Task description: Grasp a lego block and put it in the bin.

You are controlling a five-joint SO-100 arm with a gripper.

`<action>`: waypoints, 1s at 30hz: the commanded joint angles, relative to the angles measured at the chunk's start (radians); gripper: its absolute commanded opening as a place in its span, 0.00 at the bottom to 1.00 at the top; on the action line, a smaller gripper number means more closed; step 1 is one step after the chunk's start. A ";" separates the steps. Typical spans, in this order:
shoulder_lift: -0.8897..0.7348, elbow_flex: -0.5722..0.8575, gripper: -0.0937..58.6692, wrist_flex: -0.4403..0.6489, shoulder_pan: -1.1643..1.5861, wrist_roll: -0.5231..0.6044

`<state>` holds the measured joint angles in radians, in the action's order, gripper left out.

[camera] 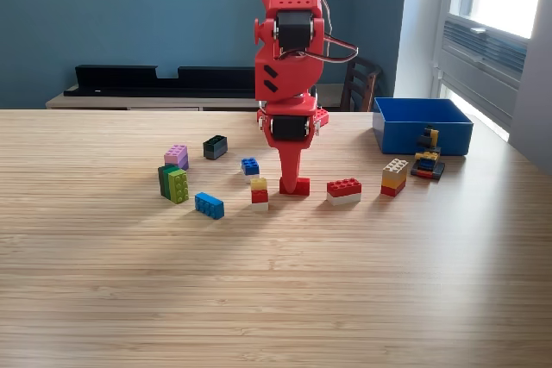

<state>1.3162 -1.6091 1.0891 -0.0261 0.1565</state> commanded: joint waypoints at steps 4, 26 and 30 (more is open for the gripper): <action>0.035 0.089 0.00 0.069 -0.012 -0.009; 0.425 0.265 0.00 0.480 0.632 -0.115; 0.428 0.258 0.00 0.495 0.798 -0.143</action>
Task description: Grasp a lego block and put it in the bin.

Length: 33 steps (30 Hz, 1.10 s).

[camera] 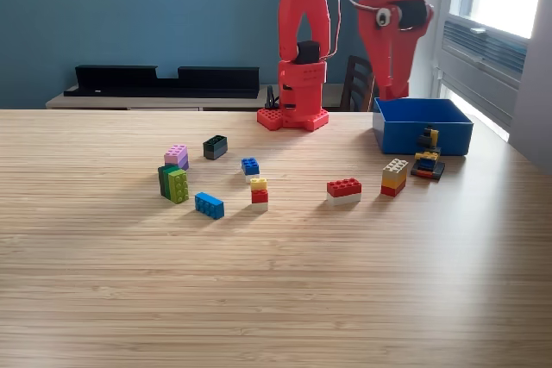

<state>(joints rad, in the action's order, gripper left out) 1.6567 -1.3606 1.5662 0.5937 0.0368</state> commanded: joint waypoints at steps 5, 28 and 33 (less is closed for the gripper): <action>0.084 -0.014 0.00 0.026 0.360 -0.057; 0.084 -0.127 0.59 0.021 0.607 -0.161; 0.084 -0.103 0.46 0.021 0.588 -0.153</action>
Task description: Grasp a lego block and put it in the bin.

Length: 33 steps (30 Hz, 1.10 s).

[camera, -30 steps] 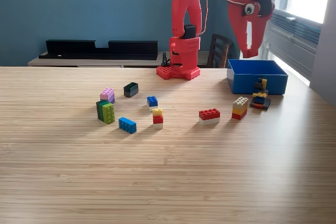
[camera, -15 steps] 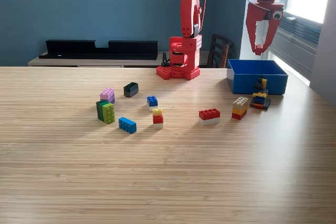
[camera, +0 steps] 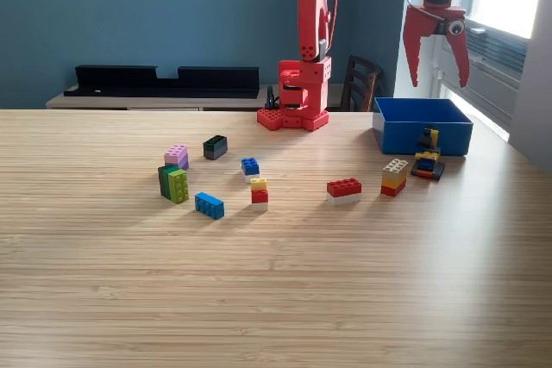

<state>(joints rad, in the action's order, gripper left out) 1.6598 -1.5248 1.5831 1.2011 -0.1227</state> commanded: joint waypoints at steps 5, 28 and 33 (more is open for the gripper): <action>0.081 0.098 0.06 0.005 -0.140 0.044; 0.081 0.129 0.00 -0.166 -0.908 0.164; 0.081 0.087 0.00 -0.216 -0.922 0.160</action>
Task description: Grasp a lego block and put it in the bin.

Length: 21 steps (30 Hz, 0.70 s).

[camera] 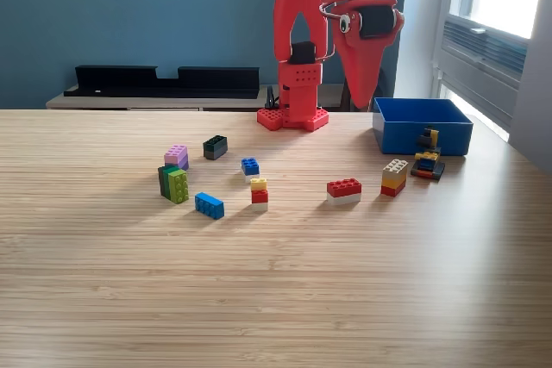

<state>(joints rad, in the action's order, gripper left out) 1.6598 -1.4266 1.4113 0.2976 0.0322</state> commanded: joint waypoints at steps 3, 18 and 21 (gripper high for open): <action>0.081 -0.021 0.00 -0.069 -0.034 0.002; 0.081 -0.044 0.00 -0.129 -0.101 0.012; 0.081 -0.046 0.00 -0.141 -0.153 0.012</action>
<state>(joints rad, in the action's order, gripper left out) 1.6598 -1.4864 1.2885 0.1933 0.0430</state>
